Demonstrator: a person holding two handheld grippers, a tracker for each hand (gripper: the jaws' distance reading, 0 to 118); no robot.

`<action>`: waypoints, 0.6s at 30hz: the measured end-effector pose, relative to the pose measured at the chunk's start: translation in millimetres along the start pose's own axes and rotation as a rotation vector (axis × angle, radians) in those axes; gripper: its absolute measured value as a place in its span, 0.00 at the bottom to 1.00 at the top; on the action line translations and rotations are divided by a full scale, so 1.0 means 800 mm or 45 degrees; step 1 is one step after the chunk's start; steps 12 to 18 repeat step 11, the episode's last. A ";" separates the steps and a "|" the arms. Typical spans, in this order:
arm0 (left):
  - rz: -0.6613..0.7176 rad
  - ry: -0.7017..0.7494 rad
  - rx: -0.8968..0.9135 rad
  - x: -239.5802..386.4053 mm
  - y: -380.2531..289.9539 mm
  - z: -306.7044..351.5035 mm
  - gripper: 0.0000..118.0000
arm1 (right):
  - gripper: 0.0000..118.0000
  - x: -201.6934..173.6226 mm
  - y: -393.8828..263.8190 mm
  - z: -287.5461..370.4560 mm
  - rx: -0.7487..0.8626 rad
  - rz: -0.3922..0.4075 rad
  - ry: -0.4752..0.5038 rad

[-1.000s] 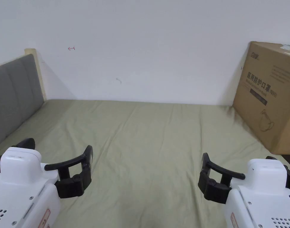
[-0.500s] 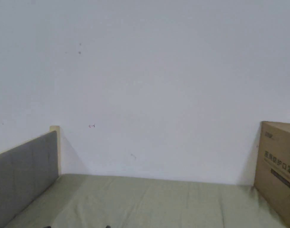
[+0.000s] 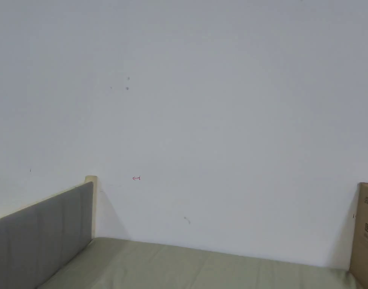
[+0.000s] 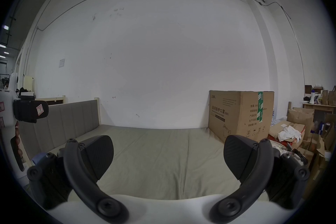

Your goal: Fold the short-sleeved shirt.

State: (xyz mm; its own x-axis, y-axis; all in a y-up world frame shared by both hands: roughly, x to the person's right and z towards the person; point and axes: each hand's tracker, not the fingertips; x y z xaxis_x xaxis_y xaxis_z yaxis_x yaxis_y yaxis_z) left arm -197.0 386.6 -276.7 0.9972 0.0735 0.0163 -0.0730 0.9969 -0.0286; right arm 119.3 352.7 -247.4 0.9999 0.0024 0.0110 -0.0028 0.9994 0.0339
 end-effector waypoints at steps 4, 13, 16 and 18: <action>0.036 -0.038 -0.001 0.000 0.001 -0.001 0.98 | 1.00 -0.001 0.001 0.002 0.011 0.019 -0.002; 0.081 0.086 0.008 0.000 0.001 -0.005 0.99 | 1.00 0.001 0.003 0.001 0.005 0.004 -0.006; 0.081 0.086 0.008 0.000 0.001 -0.005 0.99 | 1.00 0.001 0.003 0.001 0.005 0.004 -0.006; 0.081 0.086 0.008 0.000 0.001 -0.005 0.99 | 1.00 0.001 0.003 0.001 0.005 0.004 -0.006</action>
